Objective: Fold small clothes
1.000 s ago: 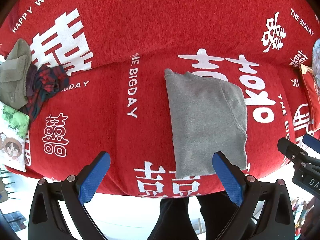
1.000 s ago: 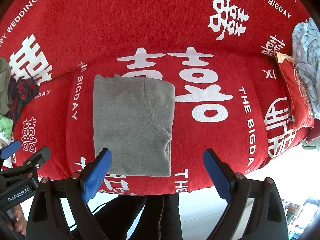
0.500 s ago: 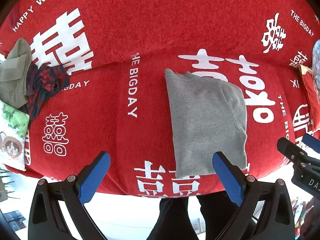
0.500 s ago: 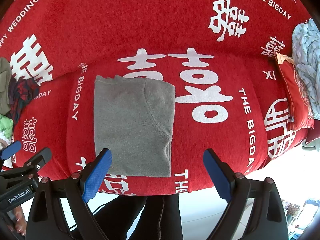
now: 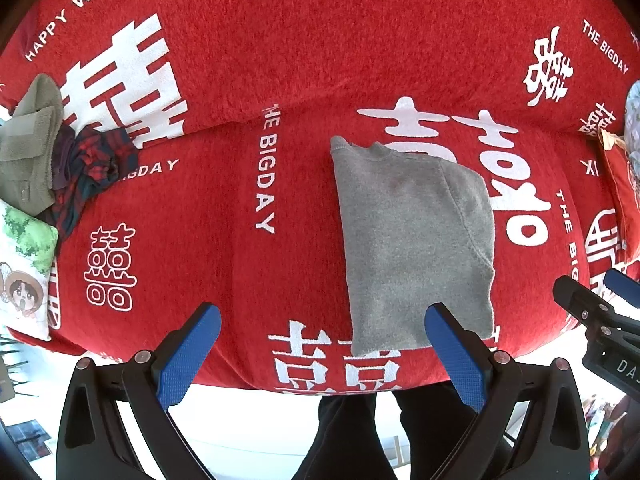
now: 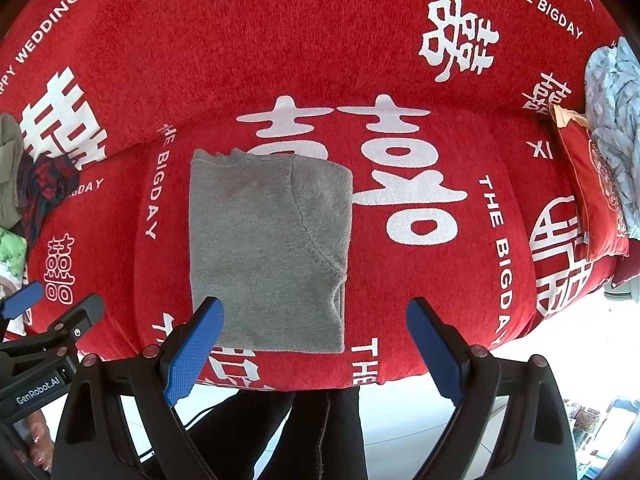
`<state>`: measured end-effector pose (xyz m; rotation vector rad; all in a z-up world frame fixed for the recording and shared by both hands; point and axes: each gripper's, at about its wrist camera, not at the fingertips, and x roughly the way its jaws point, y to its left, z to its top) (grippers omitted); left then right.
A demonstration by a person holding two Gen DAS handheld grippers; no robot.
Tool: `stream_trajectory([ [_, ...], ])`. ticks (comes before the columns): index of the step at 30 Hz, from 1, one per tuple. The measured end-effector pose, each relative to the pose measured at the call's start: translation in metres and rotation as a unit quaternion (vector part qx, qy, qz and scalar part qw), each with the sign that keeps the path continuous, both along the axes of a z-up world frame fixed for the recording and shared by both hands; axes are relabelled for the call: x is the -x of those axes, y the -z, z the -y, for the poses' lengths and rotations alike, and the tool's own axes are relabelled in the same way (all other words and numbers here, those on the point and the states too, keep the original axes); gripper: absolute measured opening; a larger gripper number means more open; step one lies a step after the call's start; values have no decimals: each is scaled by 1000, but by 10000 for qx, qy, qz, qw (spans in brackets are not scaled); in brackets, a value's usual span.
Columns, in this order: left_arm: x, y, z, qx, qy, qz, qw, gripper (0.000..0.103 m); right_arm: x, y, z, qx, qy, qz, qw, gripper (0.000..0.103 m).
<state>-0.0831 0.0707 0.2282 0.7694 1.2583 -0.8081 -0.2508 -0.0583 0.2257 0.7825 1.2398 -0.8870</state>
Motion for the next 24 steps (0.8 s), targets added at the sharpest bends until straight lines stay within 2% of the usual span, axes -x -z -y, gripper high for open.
stream_trajectory([
  [24, -2, 2, -2, 15, -20, -22, 10000, 102, -1, 0, -1, 0, 8, 5, 10000, 94],
])
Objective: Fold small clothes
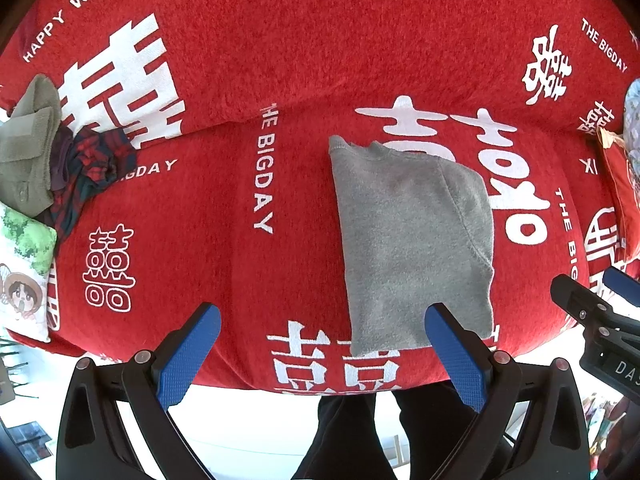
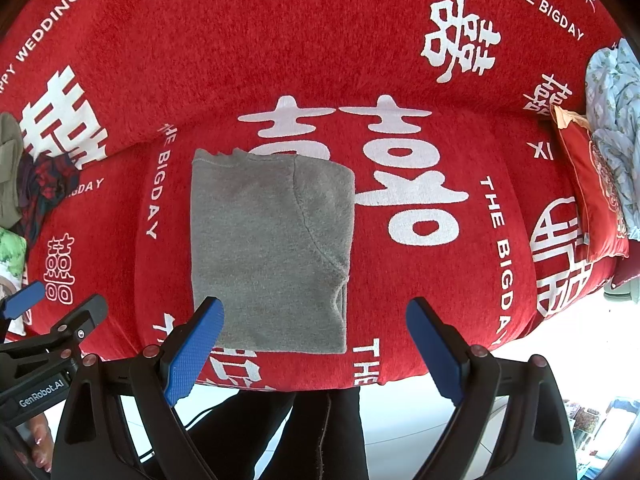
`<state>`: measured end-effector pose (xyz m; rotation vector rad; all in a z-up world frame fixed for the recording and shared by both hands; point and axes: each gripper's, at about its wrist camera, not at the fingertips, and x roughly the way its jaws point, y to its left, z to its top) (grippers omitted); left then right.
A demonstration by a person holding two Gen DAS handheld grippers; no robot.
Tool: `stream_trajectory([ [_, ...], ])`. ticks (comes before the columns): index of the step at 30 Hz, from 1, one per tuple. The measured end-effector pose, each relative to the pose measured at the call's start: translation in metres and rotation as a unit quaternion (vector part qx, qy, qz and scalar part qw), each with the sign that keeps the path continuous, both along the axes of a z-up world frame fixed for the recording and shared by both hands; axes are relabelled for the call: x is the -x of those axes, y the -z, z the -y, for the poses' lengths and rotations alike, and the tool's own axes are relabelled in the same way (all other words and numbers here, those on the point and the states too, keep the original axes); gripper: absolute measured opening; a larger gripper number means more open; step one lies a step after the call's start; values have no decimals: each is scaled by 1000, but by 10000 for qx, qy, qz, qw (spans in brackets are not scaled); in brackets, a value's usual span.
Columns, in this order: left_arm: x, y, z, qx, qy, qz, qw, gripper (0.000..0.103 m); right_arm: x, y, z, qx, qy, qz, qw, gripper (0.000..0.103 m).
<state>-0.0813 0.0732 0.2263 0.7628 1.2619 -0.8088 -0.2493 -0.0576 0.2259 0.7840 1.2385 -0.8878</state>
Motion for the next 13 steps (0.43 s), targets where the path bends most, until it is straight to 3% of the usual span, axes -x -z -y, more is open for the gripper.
stream_trajectory([
  [13, -1, -3, 0, 225, -34, 34, 9997, 102, 0, 1, 0, 4, -1, -3, 10000, 94],
])
